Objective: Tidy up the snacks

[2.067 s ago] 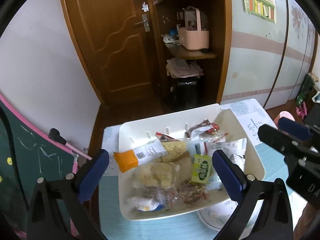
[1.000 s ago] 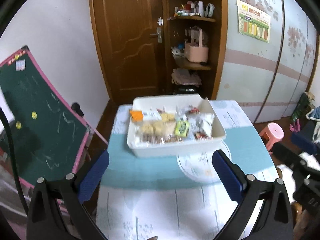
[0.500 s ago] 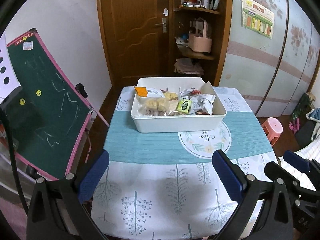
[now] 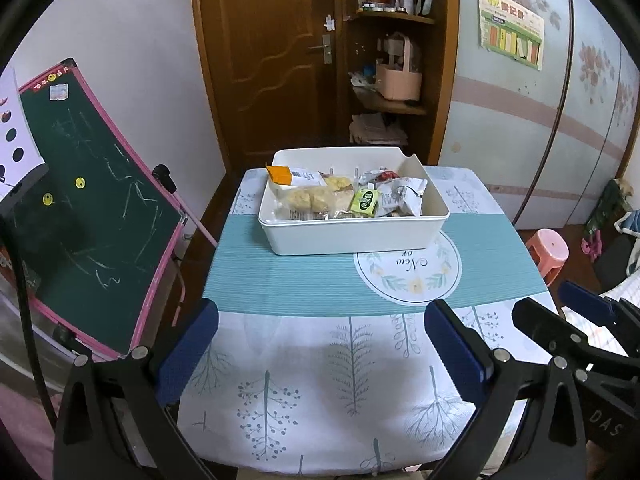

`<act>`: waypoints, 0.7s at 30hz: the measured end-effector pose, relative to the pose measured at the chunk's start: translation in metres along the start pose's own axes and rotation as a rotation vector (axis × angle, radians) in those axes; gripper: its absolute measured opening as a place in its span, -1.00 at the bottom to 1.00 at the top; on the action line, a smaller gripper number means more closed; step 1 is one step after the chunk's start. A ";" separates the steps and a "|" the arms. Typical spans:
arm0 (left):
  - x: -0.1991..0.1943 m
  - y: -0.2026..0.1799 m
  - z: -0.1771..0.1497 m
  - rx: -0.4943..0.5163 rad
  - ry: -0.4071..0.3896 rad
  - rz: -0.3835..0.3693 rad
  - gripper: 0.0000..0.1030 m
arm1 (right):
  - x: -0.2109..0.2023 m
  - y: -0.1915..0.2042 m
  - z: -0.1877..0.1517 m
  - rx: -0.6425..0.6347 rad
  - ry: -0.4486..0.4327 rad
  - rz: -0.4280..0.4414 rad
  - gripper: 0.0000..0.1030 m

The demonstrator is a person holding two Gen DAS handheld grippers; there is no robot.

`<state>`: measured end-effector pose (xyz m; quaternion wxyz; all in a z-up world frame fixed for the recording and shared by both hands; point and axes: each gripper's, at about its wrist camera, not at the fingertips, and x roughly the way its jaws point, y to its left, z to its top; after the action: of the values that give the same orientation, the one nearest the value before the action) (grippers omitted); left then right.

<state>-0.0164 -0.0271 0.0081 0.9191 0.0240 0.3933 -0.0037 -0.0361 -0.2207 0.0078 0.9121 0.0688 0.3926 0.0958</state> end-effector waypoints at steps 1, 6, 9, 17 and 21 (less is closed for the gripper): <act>-0.001 0.002 -0.001 0.001 0.003 -0.002 0.99 | 0.001 -0.001 0.000 0.004 0.003 0.000 0.31; 0.004 0.002 0.000 -0.002 0.023 -0.007 0.99 | 0.003 -0.005 -0.001 0.021 0.011 0.006 0.31; 0.005 0.001 0.001 -0.001 0.026 -0.006 0.99 | 0.006 -0.004 -0.001 0.014 0.017 0.009 0.31; 0.011 0.000 -0.001 -0.004 0.048 -0.009 0.99 | 0.012 -0.002 -0.002 0.016 0.032 0.013 0.31; 0.013 -0.001 -0.001 -0.003 0.053 -0.010 0.99 | 0.015 -0.003 -0.003 0.020 0.038 0.014 0.31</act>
<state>-0.0078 -0.0280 -0.0022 0.9084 0.0207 0.4175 -0.0068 -0.0277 -0.2199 -0.0049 0.9031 0.0789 0.4104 0.0993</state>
